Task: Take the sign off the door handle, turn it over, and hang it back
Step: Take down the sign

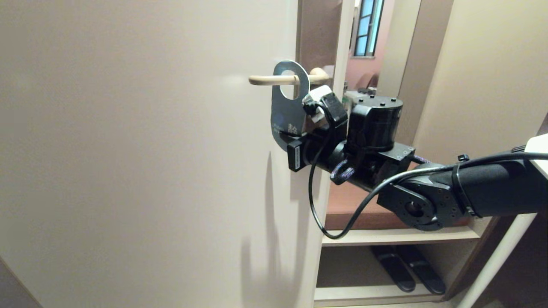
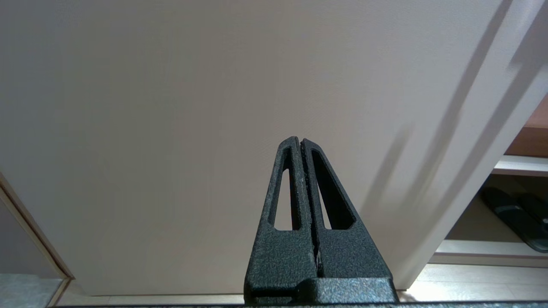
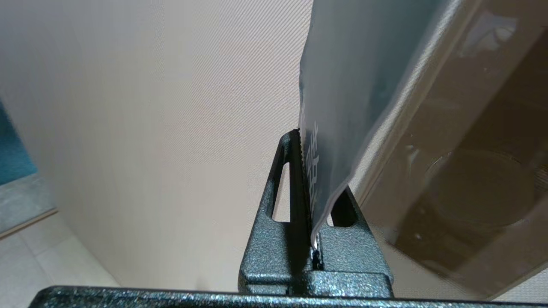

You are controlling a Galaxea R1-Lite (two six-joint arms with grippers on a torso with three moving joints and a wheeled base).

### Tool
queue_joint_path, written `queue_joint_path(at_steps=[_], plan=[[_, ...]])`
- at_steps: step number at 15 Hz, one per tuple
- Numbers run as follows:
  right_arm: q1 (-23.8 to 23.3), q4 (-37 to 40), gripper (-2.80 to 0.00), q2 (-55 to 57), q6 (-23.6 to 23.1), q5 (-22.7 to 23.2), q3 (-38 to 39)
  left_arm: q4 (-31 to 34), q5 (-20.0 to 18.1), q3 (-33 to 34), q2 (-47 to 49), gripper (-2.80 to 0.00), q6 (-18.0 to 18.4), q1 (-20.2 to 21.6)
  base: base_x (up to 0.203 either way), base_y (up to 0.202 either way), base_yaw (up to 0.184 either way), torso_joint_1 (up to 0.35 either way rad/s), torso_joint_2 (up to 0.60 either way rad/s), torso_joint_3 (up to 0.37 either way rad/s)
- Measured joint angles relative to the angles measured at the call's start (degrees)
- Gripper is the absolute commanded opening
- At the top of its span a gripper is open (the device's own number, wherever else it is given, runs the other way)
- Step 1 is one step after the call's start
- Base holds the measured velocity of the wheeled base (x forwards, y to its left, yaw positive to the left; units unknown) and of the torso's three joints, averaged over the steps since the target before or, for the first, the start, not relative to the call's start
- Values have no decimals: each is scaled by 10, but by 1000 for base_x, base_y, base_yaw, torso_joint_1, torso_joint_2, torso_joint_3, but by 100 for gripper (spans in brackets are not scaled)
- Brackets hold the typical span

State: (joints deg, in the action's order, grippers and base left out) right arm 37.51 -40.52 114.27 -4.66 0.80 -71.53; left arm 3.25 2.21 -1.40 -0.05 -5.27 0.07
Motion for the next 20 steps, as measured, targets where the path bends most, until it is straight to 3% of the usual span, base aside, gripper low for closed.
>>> queue_joint_path(at_steps=[9,20], plan=[[11,77,-280,8,0,-46,-58,0,0,0,0,-280,0,0,0,0,0,0,0,0],[22,102,-280,50,0,-99,-131,0,0,0,0,-280,0,0,0,0,0,0,0,0]])
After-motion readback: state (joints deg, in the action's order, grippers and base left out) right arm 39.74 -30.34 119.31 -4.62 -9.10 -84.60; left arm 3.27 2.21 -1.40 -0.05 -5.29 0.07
